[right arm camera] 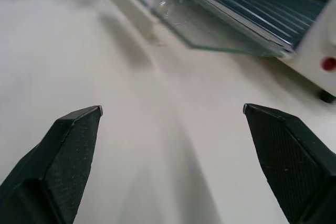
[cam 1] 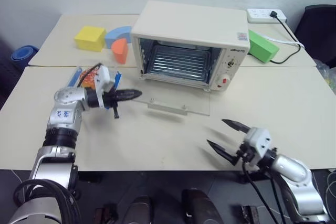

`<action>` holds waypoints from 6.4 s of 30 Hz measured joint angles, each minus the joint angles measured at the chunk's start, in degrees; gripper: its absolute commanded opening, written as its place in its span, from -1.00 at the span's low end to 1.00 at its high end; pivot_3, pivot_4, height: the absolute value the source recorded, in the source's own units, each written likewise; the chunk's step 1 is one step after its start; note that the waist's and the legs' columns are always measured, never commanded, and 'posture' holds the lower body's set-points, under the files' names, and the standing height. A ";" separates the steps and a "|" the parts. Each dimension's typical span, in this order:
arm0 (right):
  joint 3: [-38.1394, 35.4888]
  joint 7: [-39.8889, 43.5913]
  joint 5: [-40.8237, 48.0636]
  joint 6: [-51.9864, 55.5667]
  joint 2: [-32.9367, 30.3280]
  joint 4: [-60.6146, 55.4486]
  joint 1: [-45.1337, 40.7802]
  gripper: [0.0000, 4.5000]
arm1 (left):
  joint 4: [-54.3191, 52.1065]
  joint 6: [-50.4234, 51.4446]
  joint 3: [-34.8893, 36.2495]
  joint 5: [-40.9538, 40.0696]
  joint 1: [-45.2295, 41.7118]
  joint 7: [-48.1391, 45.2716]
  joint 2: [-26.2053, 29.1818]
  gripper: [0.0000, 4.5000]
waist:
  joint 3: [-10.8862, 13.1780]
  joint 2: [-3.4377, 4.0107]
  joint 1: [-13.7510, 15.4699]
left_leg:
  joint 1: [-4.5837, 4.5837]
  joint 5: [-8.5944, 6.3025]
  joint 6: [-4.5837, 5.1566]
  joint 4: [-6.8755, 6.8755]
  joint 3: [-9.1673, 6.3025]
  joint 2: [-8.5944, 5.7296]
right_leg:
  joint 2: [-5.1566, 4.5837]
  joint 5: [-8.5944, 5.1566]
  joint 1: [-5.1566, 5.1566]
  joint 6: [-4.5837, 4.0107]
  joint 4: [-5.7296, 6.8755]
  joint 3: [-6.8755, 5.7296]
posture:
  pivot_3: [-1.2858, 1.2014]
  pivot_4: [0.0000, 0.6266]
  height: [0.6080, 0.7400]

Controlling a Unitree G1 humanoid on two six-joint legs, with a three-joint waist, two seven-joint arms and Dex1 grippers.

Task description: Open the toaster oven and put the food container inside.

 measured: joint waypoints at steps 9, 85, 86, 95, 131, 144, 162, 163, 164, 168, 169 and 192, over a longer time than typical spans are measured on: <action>-7.41 0.28 7.77 -1.45 0.31 -0.48 0.40 1.00 | -11.31 3.39 -1.60 3.42 8.15 10.15 -1.90 -0.92 | 0.00 -0.01 0.29 | 0.24 -0.05 0.12 0.01 -0.03 0.02 | 0.01 0.00 0.22 0.00 -0.01 0.05 | 0.03 -0.52 1.00; 1.59 12.79 10.42 -6.24 0.28 6.36 -9.92 1.00 | -16.10 59.81 24.41 -53.26 10.92 93.19 16.03 -0.88 | -0.09 -0.09 1.53 | 0.32 -0.05 -0.46 0.02 -0.70 0.13 | 0.07 -0.04 0.73 -0.08 -0.59 -0.53 | 0.03 -0.52 1.00; 1.51 12.64 10.35 -6.38 0.28 6.36 -9.58 1.00 | -16.03 60.27 23.54 -51.87 10.24 90.27 17.03 -0.88 | -0.09 -0.09 1.57 | 0.32 -0.05 -0.46 0.01 -0.72 0.12 | 0.06 -0.04 0.74 -0.08 -0.59 -0.54 | 0.03 -0.52 1.00; -2.59 10.04 10.08 -6.69 -0.30 5.43 -3.95 1.00 | -18.35 70.23 13.64 -45.50 -5.06 73.53 17.57 -0.88 | -0.08 -0.11 1.91 | 0.23 -0.04 -0.40 0.02 -0.81 0.03 | -0.02 -0.03 0.75 -0.06 -0.62 -0.58 | 0.03 -0.52 1.00; -2.22 -4.20 6.45 -4.43 3.79 -6.29 4.73 1.00 | -3.45 62.86 7.52 -14.47 -24.98 63.14 -14.44 0.64 | -0.07 -0.12 1.57 | 0.25 0.02 -0.40 0.05 -0.69 0.01 | 0.03 -0.02 0.69 0.04 -0.53 -0.51 | 0.03 -0.52 1.00; -5.87 -2.73 12.99 4.24 -2.11 -11.29 6.06 0.92 | -8.48 53.42 10.09 -18.64 -7.79 25.26 9.87 0.38 | -0.06 -0.10 1.56 | 0.33 0.09 -0.42 0.10 -0.72 0.05 | 0.00 -0.06 0.75 -0.04 -0.46 -0.52 | 0.03 -0.52 1.00; 13.51 -4.85 3.65 18.56 -1.53 -7.18 -15.98 -0.98 | -19.89 12.79 0.50 -7.12 12.97 8.96 -2.69 -1.00 | -0.08 -0.09 2.55 | 0.18 -0.08 0.01 0.16 -0.72 0.00 | -0.04 -0.02 0.73 0.04 -0.55 -0.50 | 0.03 -0.52 1.00; 13.92 -4.96 3.09 18.73 -1.18 -6.19 -17.38 -0.98 | -19.89 12.73 -0.04 -6.95 12.42 10.02 -4.33 -1.00 | -0.08 -0.09 2.56 | 0.16 -0.05 -0.03 0.16 -0.73 0.00 | -0.03 -0.01 0.69 0.04 -0.54 -0.52 | 0.03 -0.52 1.00; 14.55 -4.92 2.38 18.73 -1.10 -5.17 -18.65 -0.98 | -19.77 12.67 -0.44 -6.74 11.80 10.91 -5.24 -1.00 | -0.08 -0.09 2.55 | 0.16 -0.04 -0.06 0.15 -0.74 0.01 | -0.01 -0.02 0.69 0.04 -0.54 -0.54 | 0.03 -0.52 1.00; 15.64 -4.95 -0.20 17.73 1.23 1.43 -23.35 -0.98 | -16.63 11.15 -0.92 -4.08 8.10 15.23 -8.14 -1.00 | -0.09 -0.09 2.44 | 0.20 0.00 -0.11 0.15 -0.66 -0.02 | -0.01 -0.01 0.70 0.05 -0.53 -0.51 | 0.03 -0.52 1.00; 15.65 -5.04 -0.94 17.15 1.82 3.54 -24.91 -0.98 | -14.74 10.58 -1.07 -2.90 6.81 16.88 -9.10 -1.00 | -0.08 -0.09 2.42 | 0.20 0.00 -0.09 0.17 -0.65 -0.04 | -0.01 0.00 0.69 0.06 -0.52 -0.51 | 0.03 -0.52 1.00; 13.02 -14.76 -11.25 4.92 10.06 35.83 -47.15 -0.98 | 10.40 -1.73 3.40 1.24 -9.49 36.17 -22.37 -1.00 | -0.08 -0.09 1.11 | 0.14 0.06 -0.15 0.18 -0.52 -0.07 | -0.03 0.03 0.59 0.11 -0.39 -0.51 | 0.03 -0.52 1.00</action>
